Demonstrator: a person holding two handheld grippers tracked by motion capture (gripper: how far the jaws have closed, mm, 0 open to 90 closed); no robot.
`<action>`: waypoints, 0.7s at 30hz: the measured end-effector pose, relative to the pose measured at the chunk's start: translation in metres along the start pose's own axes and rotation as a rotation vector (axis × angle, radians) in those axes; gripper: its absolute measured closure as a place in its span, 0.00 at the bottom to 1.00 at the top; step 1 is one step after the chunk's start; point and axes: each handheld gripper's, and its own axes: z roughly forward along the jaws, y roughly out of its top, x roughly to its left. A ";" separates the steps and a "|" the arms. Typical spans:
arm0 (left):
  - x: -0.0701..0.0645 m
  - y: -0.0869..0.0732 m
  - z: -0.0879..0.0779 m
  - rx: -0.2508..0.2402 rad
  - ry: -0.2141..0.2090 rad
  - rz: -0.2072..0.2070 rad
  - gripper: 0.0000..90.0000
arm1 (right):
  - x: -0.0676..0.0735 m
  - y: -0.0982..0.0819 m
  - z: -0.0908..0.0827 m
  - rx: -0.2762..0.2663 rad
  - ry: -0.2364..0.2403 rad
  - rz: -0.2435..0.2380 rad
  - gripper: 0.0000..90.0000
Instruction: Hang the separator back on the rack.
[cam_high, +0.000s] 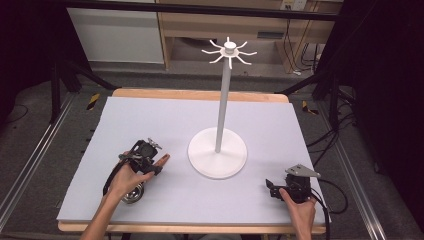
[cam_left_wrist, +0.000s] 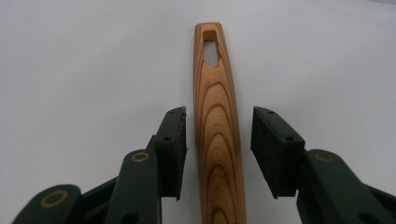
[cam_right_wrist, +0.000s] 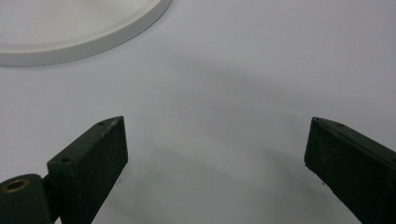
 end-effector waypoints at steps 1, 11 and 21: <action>0.000 0.001 0.002 0.007 0.007 0.001 0.62 | 0.000 0.000 0.000 0.000 0.000 -0.002 0.07; 0.004 0.004 0.008 0.025 -0.022 -0.002 0.68 | 0.000 0.000 0.001 0.006 0.006 -0.005 0.07; 0.008 0.007 0.009 0.056 -0.045 -0.003 0.68 | 0.000 0.000 0.001 0.007 0.010 0.003 0.07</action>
